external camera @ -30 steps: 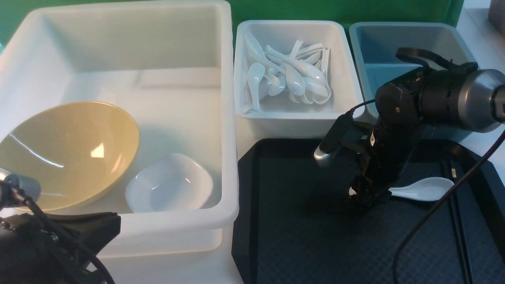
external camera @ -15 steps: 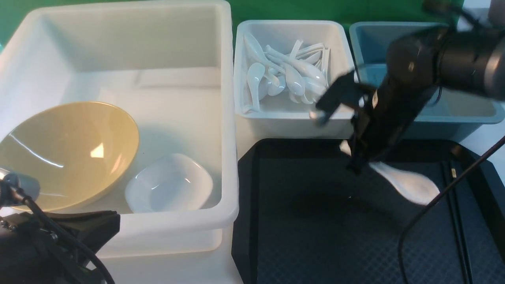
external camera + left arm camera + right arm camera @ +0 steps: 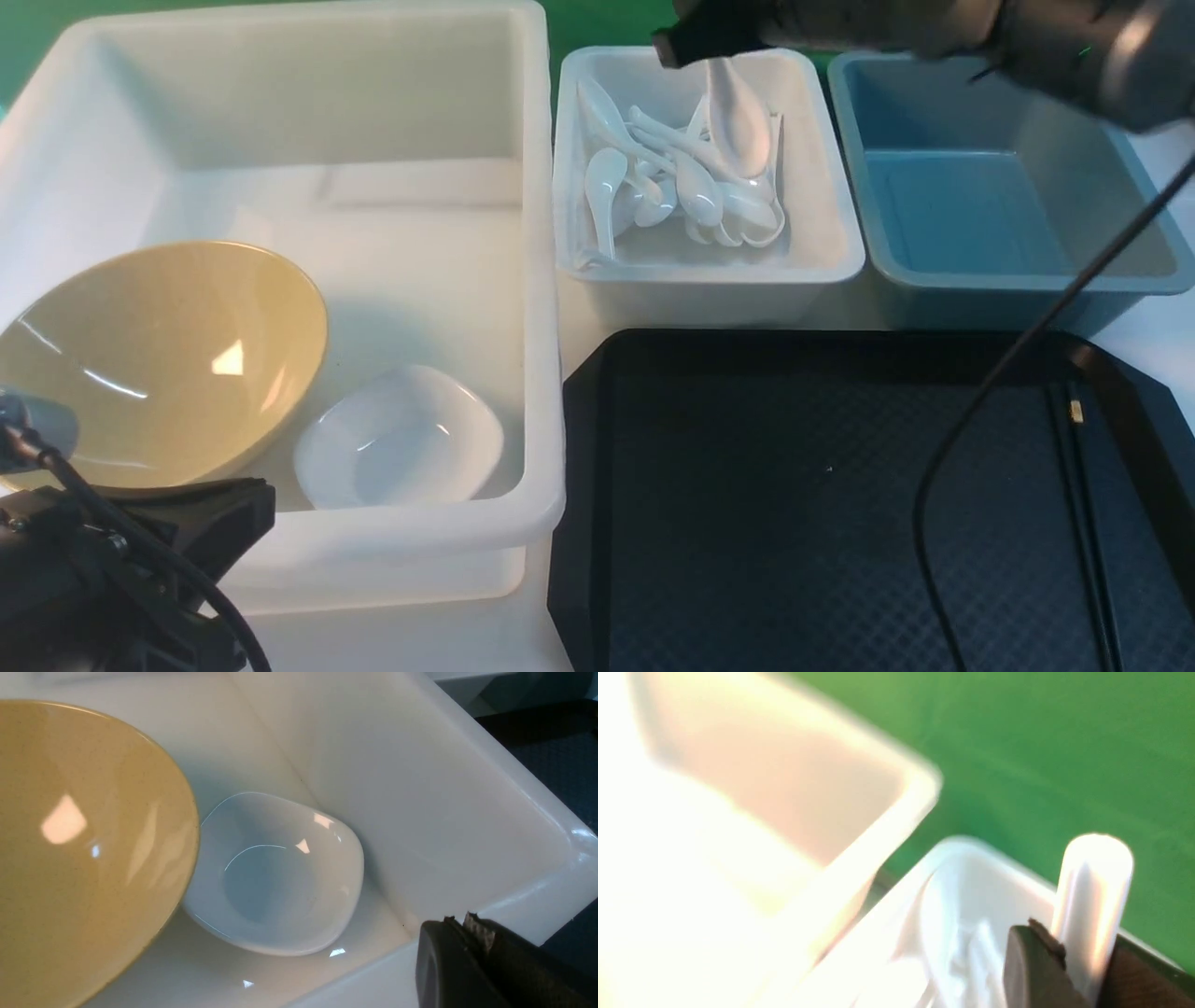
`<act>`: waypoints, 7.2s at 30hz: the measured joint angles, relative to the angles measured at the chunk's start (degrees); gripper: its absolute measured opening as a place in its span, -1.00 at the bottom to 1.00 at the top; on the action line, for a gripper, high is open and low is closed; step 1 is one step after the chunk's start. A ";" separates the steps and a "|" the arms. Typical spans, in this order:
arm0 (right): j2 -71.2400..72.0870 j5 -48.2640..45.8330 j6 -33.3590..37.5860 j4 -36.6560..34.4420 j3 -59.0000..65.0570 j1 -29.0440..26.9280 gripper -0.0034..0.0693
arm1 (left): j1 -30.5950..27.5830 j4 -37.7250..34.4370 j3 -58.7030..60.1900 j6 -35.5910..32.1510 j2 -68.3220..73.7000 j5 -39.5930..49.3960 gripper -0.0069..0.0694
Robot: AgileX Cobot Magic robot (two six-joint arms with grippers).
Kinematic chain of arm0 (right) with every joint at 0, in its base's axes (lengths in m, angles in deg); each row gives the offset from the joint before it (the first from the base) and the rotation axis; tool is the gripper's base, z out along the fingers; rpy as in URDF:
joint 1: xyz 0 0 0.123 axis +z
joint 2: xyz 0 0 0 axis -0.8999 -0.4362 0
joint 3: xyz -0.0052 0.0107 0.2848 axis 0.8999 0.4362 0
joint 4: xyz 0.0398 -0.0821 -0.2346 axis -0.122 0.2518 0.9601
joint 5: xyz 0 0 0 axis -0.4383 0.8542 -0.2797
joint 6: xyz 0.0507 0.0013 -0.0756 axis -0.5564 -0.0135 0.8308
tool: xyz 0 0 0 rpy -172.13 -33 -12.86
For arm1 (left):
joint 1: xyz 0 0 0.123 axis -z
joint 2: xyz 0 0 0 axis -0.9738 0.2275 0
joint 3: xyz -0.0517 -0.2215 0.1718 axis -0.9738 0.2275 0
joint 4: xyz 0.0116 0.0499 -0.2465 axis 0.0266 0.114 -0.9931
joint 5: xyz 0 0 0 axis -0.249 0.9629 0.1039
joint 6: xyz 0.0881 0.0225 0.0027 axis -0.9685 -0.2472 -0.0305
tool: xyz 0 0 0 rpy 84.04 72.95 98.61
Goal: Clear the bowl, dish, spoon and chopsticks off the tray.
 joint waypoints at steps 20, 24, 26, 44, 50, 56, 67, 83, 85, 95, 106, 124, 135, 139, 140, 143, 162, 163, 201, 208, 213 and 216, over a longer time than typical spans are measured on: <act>16.81 -53.41 -19.79 12.91 2.07 -11.53 0.57 | 0.00 -0.58 -0.06 -0.47 0.05 -0.79 -0.79; 19.14 -57.57 -25.19 19.96 14.47 -11.98 0.56 | 0.00 -0.70 -0.06 -0.65 0.05 -1.34 -0.79; 20.10 -54.48 -29.58 23.10 24.14 -11.98 0.56 | 0.00 -0.70 -0.06 -0.77 0.05 -1.34 -0.79; 17.25 -31.04 -37.70 22.51 45.53 -20.11 0.53 | 0.00 -0.70 -0.06 -1.01 0.05 -1.12 -0.79; 13.79 -28.47 -37.46 20.57 44.74 -20.17 0.23 | 0.00 -0.70 -0.06 -1.01 0.05 -0.76 -0.79; 13.42 -27.89 -36.30 20.34 44.49 -20.17 -0.33 | 0.00 -0.70 -0.06 -1.01 0.05 -0.61 -0.79; 16.98 -30.23 -35.59 20.10 45.06 -20.17 -0.55 | 0.00 -0.76 -0.06 -1.03 0.05 -0.27 -0.79; 36.31 -32.04 -25.99 12.69 41.78 -20.17 -0.55 | 0.00 -0.96 -0.06 -1.13 0.05 -0.99 -0.79; 36.53 -24.65 -22.94 11.83 38.50 -20.17 -0.55 | 0.00 -1.07 -0.06 -1.20 0.05 -1.69 -0.79; 18.44 4.71 -19.58 11.42 20.43 -20.17 -0.55 | 0.00 -1.11 -0.06 -1.38 0.05 -2.46 -0.79; -5.83 -3.89 -22.17 11.42 6.87 -20.17 -0.41 | 0.00 -1.11 -0.06 -2.95 0.05 -2.46 -0.79; 27.77 -28.62 -11.42 11.42 9.22 -20.17 -0.80 | 0.00 -1.11 -0.06 -2.95 0.05 -4.16 -0.79; 65.44 -4.31 -10.20 11.42 48.99 -20.17 -0.81 | 0.00 -1.11 -0.06 -3.18 0.05 -4.16 -0.79; 74.68 5.04 -11.05 11.42 67.63 -20.17 -0.81 | 0.00 -1.11 -0.06 -3.33 0.05 -4.16 -0.79; 77.26 6.68 -12.13 11.42 72.25 -20.17 -0.81 | 0.00 -1.11 -0.06 -3.35 0.05 -4.16 -0.79; 81.68 8.70 -15.03 11.38 81.27 -20.17 -0.81 | 0.00 -1.11 -0.06 -3.42 0.05 -4.16 -0.79; 85.86 7.59 -17.64 11.31 101.13 -20.17 -0.80 | 0.00 -1.11 -0.06 -3.18 0.05 -4.16 -0.79; 86.25 6.35 -17.69 11.31 101.20 -20.17 -0.80 | 0.00 -1.11 -0.06 -3.18 0.05 -4.16 -0.79; 115.46 -10.61 -30.04 20.74 101.20 -24.51 -0.69 | 0.00 -1.11 -0.06 -3.41 0.10 -2.88 -0.79; 115.46 -10.61 -30.04 20.74 101.20 -24.51 -0.69 | 0.00 -1.11 -0.06 -3.41 0.10 -2.88 -0.79; 115.46 -10.64 -30.04 20.77 101.20 -24.57 -0.67 | 0.00 -1.11 2.00 -3.41 -3.13 -3.03 -0.79; 115.46 -10.64 -30.04 20.77 101.20 -24.57 -0.66 | 0.00 -0.61 4.67 -3.41 -6.22 -3.35 -0.79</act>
